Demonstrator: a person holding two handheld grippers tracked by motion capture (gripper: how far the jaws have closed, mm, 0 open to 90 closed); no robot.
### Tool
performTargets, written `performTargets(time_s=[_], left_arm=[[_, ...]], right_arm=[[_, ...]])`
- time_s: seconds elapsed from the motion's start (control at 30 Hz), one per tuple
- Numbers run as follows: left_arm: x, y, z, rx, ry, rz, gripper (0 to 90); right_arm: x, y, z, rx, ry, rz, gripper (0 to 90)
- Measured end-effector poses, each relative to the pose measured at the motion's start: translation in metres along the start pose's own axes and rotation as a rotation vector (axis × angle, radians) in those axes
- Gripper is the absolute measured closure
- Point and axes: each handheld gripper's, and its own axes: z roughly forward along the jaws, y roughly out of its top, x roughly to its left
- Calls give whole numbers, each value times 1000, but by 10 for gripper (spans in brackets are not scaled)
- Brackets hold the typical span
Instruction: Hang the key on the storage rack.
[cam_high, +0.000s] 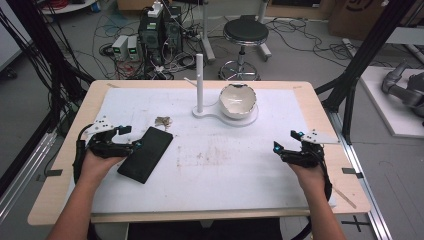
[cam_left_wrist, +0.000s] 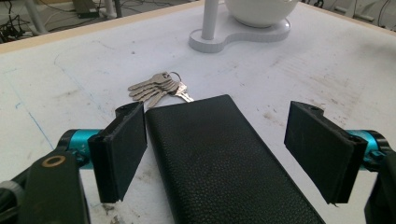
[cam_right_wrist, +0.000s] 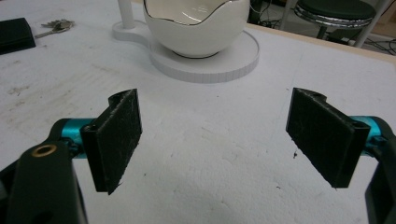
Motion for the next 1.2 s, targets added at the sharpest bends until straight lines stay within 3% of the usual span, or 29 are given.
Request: performTargets(time_s=[0.4,0.53,0.7,1.07,1.2], left_arm=[[2,3,6,-3,5,-14,212],[1,16,11,-1,-11,6,212],[0,34,30,31,-30,50,214],[15,53,77,107,-24,29,275],[22,61,95,163,-14,31,276]], right_arm=[[4,-2,0,19,8,-19,185],[6,1,-2,4,-4,-17,185],[8,1,1,14,5,-21,185],[5,-1,-3,11,-4,-13,184],[4,-2,-4,11,-8,-6,185]])
